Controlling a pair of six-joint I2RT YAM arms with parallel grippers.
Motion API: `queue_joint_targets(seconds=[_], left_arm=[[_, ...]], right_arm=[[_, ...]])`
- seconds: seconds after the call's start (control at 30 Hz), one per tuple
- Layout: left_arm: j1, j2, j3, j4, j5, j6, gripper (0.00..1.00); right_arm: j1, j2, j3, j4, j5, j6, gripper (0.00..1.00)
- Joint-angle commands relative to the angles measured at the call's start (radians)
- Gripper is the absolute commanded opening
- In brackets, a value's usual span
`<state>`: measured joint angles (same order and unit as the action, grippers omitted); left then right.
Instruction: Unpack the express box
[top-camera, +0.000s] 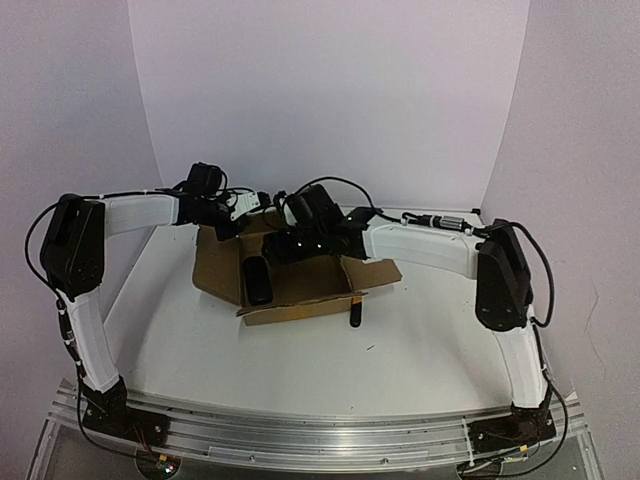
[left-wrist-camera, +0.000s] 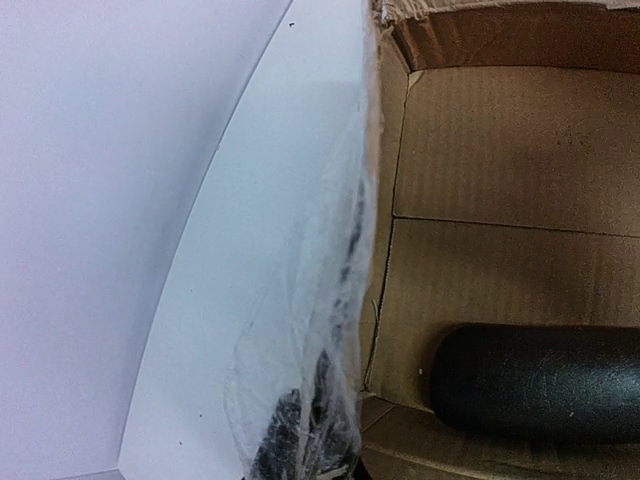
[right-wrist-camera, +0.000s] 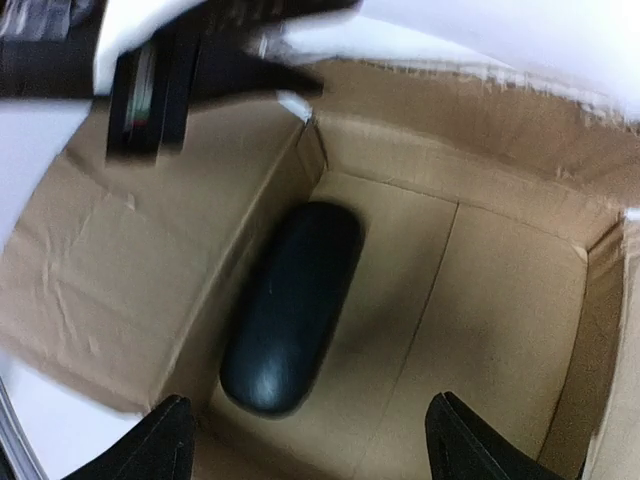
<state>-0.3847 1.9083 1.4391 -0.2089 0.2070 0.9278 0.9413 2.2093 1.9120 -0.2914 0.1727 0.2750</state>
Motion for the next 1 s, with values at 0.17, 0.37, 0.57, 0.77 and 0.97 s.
queue_joint_targets(seconds=[0.17, 0.37, 0.57, 0.77, 0.97], left_arm=[[-0.005, -0.072, 0.114, -0.117, 0.025, -0.200, 0.00], [-0.007, -0.064, 0.170, -0.176, 0.004, -0.292, 0.00], [-0.008, -0.060, 0.196, -0.213, 0.013, -0.334, 0.00], [-0.011, -0.053, 0.253, -0.277, 0.047, -0.410, 0.00], [-0.014, -0.059, 0.235, -0.286, 0.053, -0.358, 0.00]], right_arm=[[0.009, 0.389, 0.515, -0.295, 0.042, 0.079, 0.88], [0.032, 0.413, 0.493, -0.342, 0.051, 0.037, 0.88], [0.040, 0.413, 0.439, -0.376, 0.051, 0.008, 0.88], [0.062, 0.431, 0.419, -0.394, 0.108, -0.051, 0.90], [0.064, 0.453, 0.393, -0.417, 0.184, -0.074, 0.74]])
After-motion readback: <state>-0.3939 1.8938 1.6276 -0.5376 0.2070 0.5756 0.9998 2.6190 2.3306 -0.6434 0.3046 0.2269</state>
